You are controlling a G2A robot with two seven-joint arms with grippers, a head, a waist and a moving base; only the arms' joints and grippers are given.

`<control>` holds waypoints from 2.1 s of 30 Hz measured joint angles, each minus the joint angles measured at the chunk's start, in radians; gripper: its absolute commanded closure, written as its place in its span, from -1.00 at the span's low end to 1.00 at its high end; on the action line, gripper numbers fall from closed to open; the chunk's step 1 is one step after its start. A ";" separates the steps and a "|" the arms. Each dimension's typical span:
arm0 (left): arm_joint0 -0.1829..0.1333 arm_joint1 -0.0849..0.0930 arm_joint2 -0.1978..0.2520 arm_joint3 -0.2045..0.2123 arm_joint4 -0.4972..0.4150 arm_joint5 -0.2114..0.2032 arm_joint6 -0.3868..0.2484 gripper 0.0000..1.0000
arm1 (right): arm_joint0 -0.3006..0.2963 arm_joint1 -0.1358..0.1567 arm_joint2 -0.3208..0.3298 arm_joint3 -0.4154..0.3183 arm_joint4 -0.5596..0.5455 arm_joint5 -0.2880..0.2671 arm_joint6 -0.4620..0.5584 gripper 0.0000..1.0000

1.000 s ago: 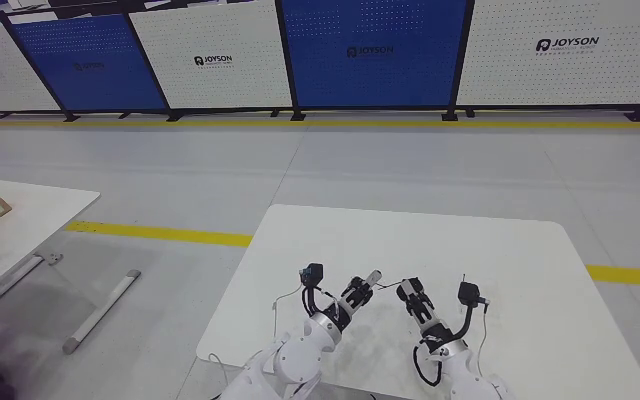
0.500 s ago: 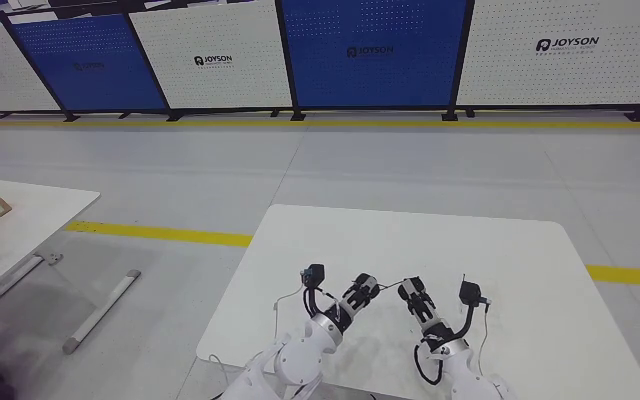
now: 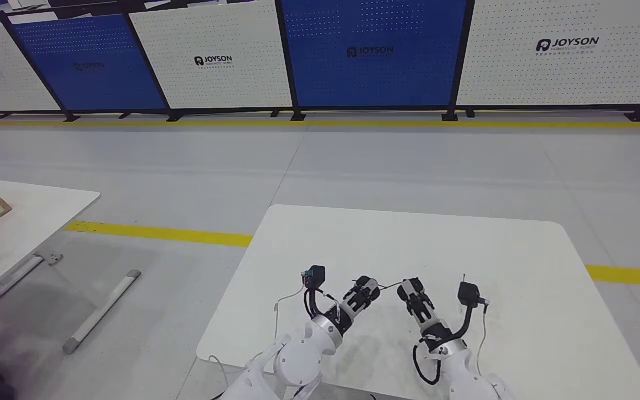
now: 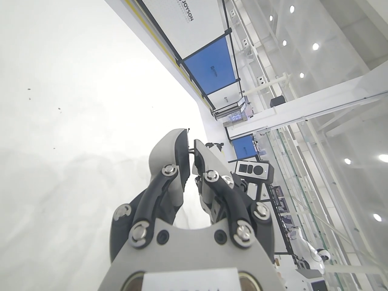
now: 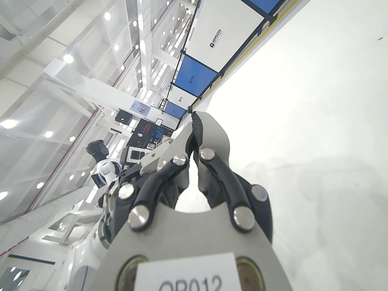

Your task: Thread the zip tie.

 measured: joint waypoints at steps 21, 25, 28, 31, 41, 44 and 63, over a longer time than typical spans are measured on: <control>-0.002 -0.009 -0.013 -0.002 -0.079 0.009 0.066 1.00 | -0.013 0.001 0.000 -0.016 -0.013 -0.012 0.009 -1.00; -0.006 -0.013 -0.018 -0.017 -0.110 0.018 0.094 1.00 | -0.037 0.005 0.020 -0.019 -0.012 -0.018 -0.008 -1.00; -0.007 -0.016 -0.013 -0.029 -0.115 0.023 0.098 1.00 | -0.045 0.006 0.030 -0.024 -0.008 -0.015 -0.007 -1.00; -0.008 -0.016 -0.011 -0.031 -0.116 0.025 0.096 1.00 | -0.044 0.006 0.030 -0.024 -0.008 -0.014 -0.007 -1.00; -0.006 -0.022 -0.012 -0.040 -0.157 0.029 0.126 1.00 | -0.026 0.020 0.021 -0.013 -0.239 0.003 -0.004 -1.00; -0.006 -0.025 -0.013 -0.061 -0.183 0.047 0.132 1.00 | -0.026 0.027 0.014 -0.027 -0.418 0.014 -0.025 -1.00; -0.006 -0.027 -0.021 -0.104 -0.277 0.084 0.068 1.00 | -0.007 0.036 -0.001 -0.017 -0.597 0.006 0.031 -1.00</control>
